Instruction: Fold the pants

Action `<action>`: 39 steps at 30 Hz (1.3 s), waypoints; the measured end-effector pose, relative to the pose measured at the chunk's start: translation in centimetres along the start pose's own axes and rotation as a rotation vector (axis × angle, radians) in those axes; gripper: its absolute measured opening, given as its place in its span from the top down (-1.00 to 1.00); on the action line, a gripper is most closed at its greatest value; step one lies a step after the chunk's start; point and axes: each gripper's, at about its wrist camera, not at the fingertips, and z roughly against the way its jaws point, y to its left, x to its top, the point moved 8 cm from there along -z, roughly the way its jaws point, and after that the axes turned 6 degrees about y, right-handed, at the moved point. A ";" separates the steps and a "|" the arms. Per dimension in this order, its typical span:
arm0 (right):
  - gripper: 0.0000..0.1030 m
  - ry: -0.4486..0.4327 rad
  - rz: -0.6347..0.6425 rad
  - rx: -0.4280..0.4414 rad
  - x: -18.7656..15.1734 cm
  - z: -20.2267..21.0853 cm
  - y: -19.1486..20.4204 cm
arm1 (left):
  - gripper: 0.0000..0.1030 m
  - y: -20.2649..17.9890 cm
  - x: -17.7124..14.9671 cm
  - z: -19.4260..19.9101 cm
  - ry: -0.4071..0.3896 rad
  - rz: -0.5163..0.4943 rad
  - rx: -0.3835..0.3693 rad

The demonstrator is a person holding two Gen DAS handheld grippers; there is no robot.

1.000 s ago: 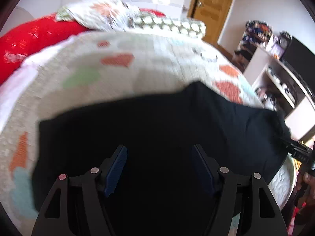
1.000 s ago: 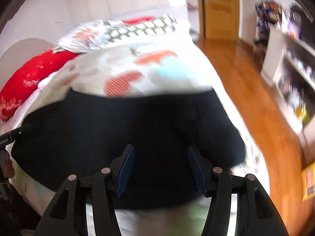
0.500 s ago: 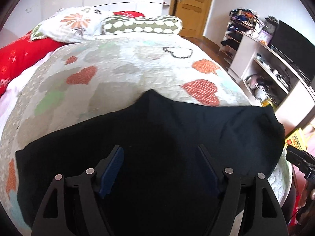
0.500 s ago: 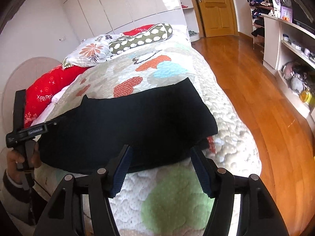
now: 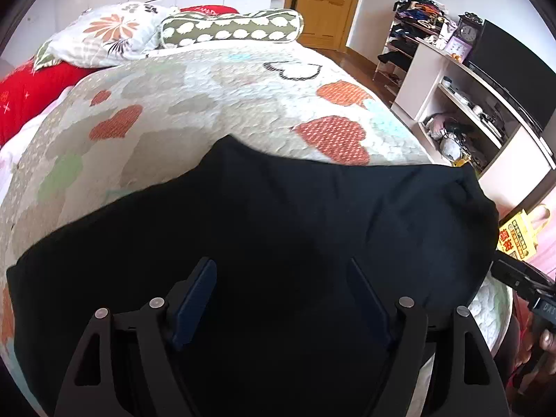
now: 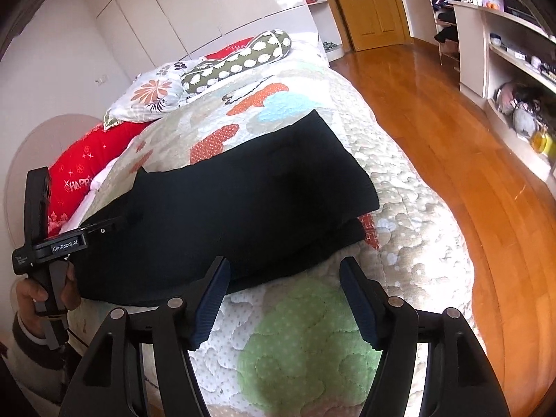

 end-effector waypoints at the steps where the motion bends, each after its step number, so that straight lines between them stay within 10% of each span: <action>1: -0.31 -0.002 0.003 -0.002 0.0 0.0 0.0 | -0.50 -0.5 0.3 -0.1 0.001 -0.009 -0.005; 19: -0.47 -0.033 -0.042 0.075 -0.2 -0.3 -0.3 | -0.68 -16.2 7.7 -6.4 0.140 -0.390 -0.313; 26: -0.54 -0.080 -0.082 0.131 0.3 -1.4 -0.6 | -0.03 -19.7 9.4 -12.0 0.177 -0.443 -0.296; 28: -0.43 -0.101 -0.118 0.143 1.1 -2.0 -0.8 | 0.04 -20.1 9.7 -12.6 0.174 -0.427 -0.313; 31: 0.72 -0.108 -0.165 0.182 2.1 -2.9 -1.3 | 0.20 -20.0 9.7 -12.6 0.162 -0.413 -0.321; 34: 0.74 -0.136 -0.168 0.233 3.2 -2.1 -0.4 | 0.47 -18.4 9.8 -10.9 0.163 -0.360 -0.351; 39: 0.75 -0.192 0.027 0.240 5.9 1.6 5.7 | 0.34 -11.7 10.5 -4.8 0.060 -0.224 -0.353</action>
